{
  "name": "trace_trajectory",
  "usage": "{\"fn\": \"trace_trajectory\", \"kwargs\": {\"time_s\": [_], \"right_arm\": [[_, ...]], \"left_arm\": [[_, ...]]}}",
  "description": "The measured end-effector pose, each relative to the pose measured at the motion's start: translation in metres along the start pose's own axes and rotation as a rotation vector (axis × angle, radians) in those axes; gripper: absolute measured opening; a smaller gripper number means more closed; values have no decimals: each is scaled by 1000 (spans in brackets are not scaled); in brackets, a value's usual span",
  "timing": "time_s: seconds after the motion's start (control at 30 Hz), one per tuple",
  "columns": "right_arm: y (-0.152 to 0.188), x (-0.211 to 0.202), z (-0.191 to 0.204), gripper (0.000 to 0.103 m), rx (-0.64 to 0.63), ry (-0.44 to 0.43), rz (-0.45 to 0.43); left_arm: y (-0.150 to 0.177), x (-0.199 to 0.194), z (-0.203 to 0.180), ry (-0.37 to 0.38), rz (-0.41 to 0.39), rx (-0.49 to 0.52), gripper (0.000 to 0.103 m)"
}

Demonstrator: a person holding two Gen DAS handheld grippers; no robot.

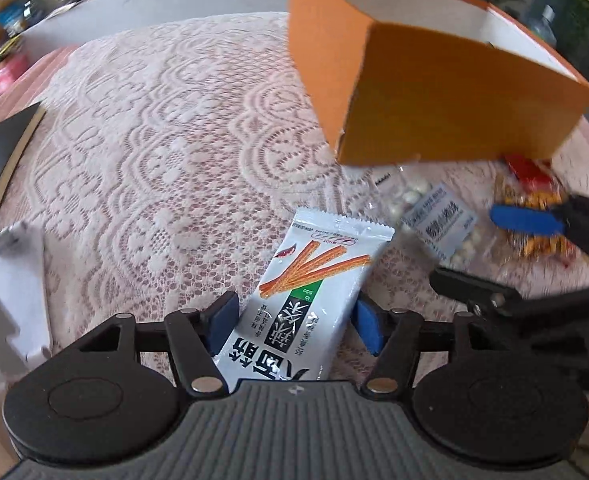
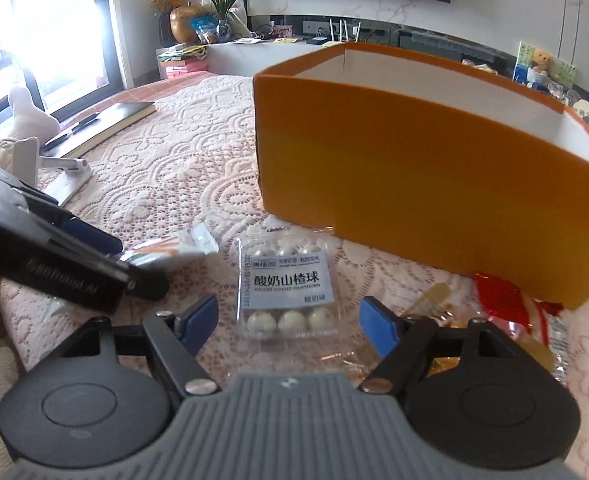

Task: Organize snacks
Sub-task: 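Grasp the white stick-snack pack with the left tool while the right tool grasps the yogurt-ball pack, then carry both packs into the orange box and open both tools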

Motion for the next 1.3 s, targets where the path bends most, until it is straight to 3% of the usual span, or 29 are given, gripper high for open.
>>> {"fn": "trace_trajectory", "kwargs": {"time_s": [0.27,0.4,0.47,0.57,0.8,1.07,1.3], "right_arm": [[3,14,-3,70,36,-50,-2],[6,15,-2,61,11,-23,-18],[6,15,-2,60,13,-22,-21],[7,15,-2,59,12,-14,-23],[4,-1,-4,59,44,-17,-31],[2,-34,-8,59,66,13,-53],[-1,-74,-19,59,133,-12,-109]], "left_arm": [[1,3,-3,13,-41,92,81],[3,3,-4,18,-55,108,85],[4,3,-5,25,-61,104,80],[3,0,-7,22,-80,99,61],[3,-10,-10,30,-97,39,59],[-1,-47,-25,19,-185,42,58],[-11,-79,-35,31,-230,24,58]]}}
Point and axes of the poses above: each gripper's, at about its wrist camera, not at the fingertips, and x roughly the way its jaws point, z to its left, y to its underside, the point moved 4 cm from there along x, roughly the way its jaws point, and after that the axes turned 2 degrees about x, right-handed, at the moved point
